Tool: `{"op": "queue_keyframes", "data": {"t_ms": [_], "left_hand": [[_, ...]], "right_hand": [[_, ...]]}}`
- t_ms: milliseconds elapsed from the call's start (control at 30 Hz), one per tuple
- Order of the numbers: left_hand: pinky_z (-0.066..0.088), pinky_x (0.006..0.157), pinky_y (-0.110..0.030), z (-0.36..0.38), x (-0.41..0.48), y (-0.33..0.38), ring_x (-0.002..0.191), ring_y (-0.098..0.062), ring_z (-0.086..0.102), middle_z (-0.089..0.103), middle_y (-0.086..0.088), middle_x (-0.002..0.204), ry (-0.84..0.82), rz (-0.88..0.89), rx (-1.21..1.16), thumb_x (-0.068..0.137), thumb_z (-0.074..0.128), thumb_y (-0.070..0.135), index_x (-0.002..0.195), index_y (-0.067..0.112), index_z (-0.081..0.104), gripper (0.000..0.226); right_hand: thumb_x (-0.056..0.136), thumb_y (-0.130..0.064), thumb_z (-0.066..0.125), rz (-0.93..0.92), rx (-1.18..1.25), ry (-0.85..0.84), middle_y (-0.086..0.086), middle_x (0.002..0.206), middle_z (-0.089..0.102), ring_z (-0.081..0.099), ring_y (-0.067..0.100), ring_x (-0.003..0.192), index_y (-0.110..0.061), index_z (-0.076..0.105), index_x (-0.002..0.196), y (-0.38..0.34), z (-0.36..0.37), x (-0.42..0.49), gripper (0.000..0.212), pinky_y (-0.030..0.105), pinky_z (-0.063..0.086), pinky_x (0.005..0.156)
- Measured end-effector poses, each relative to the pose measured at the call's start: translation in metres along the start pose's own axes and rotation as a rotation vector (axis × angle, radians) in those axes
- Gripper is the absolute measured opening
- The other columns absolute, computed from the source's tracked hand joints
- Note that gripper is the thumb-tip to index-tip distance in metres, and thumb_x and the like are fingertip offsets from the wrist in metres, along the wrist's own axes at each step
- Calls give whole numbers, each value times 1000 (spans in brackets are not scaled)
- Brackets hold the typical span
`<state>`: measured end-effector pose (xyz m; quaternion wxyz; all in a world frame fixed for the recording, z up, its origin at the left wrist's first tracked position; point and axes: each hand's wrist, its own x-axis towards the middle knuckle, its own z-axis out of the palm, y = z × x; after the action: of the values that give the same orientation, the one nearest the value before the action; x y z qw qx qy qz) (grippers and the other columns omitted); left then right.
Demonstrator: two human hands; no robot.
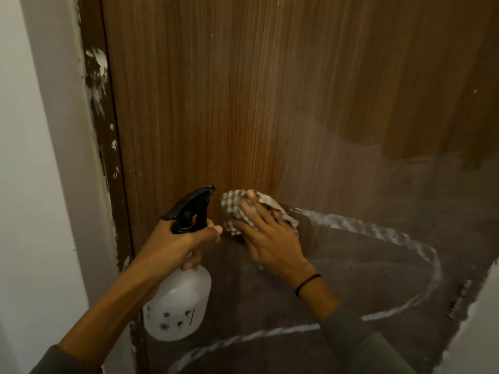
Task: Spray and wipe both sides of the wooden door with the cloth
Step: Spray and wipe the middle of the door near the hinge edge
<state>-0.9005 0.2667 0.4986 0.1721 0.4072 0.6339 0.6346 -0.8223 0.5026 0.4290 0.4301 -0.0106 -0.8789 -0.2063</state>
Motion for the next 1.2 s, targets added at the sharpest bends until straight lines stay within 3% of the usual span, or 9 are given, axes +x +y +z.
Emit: {"op": "queue_keyframes", "data": {"t_ms": [67,200,300,433,533,733,900,1033,1200], "left_hand": [[43,48,-29,0,-2,0,39,-14,37,62,-26,76,-21,-2,-40,83,75,23,99,-4,64,33],[40,46,-26,1,-6,0,37,-11,35,54,0,54,-86,-18,-63,83,74,17,100,-1,64,27],[38,44,-27,4,-4,4,37,-11,37,55,-1,56,-142,8,-75,84,75,14,99,2,66,21],[38,41,-26,18,-1,9,37,-12,38,60,-8,66,-179,46,-111,82,76,8,101,0,67,23],[36,41,-25,32,4,9,36,-13,37,58,-5,60,-216,47,-150,81,77,9,102,-1,66,26],[35,45,-27,55,15,13,35,-12,35,56,-7,61,-286,30,-203,82,77,14,103,-4,65,30],[37,41,-25,78,25,24,37,-12,40,52,-9,60,-201,11,-163,87,77,16,84,4,61,19],[39,42,-25,87,42,33,37,-13,40,49,-6,59,-75,-23,-142,89,71,4,76,8,56,21],[39,42,-24,77,47,41,39,-12,41,51,-4,61,-64,30,-131,92,70,8,81,6,56,18]], "right_hand": [[93,-22,59,102,10,19,7,167,16,4,26,157,-22,49,146,20,0,-25,54,48,27,116],[78,7,64,557,115,24,18,167,-3,-8,37,154,-27,14,162,43,-10,-65,104,52,11,118],[91,10,54,791,261,37,12,165,-20,-20,27,152,-30,6,161,46,-27,-71,93,45,8,119],[107,-28,36,797,521,178,-14,169,5,2,3,155,-35,14,160,39,-59,-71,58,24,11,123],[110,-33,37,924,810,338,-43,153,25,25,-15,142,-42,24,155,32,-90,-60,48,3,24,110],[103,-26,45,1088,1267,618,-8,145,56,56,11,130,-32,44,150,46,-114,-59,47,29,53,102],[94,-38,55,1154,1247,752,-3,132,63,67,8,109,-26,43,149,56,-125,-56,58,19,58,74],[99,-25,57,1097,1111,788,-1,121,70,68,17,112,-19,58,134,67,-131,-40,35,21,58,82],[101,-14,52,923,932,895,-35,116,64,60,-10,110,-16,53,138,63,-143,14,38,12,47,90]]}}
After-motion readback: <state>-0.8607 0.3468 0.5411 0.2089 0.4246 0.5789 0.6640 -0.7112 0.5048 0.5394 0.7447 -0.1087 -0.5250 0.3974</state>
